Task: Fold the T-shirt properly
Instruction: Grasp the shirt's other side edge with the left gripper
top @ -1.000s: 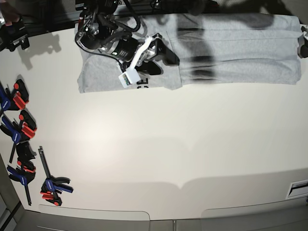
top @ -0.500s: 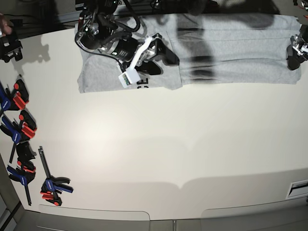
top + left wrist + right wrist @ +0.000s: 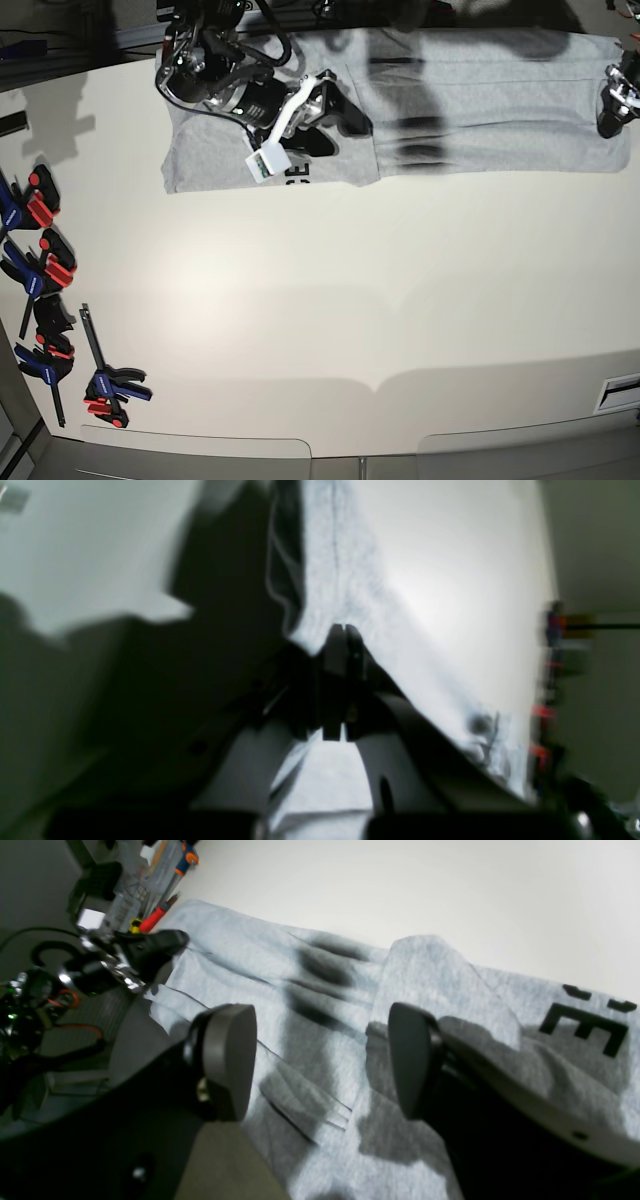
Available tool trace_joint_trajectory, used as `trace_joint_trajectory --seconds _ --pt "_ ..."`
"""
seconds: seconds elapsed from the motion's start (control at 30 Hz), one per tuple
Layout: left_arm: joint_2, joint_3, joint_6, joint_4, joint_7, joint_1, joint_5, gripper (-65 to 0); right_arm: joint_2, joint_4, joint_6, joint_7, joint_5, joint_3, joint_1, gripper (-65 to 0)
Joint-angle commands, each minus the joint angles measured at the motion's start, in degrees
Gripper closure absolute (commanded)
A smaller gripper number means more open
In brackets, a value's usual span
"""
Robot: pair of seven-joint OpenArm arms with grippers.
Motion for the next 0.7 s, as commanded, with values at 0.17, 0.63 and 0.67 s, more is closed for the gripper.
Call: trace_joint_trajectory --seconds 0.17,0.63,0.67 --pt "4.37 -0.68 -0.76 14.75 3.76 2.27 -2.45 0.0 -0.15 1.05 0.26 3.26 -5.29 2.34 0.31 -39.0" --pt "19.47 18.86 -0.76 36.17 -0.98 4.02 7.65 0.0 2.97 1.05 -0.09 5.44 -5.90 15.67 0.24 -39.0" --pt "20.31 20.63 -0.76 36.17 -1.18 3.30 8.63 0.0 3.58 1.05 -0.22 5.44 -5.90 16.09 0.24 -39.0"
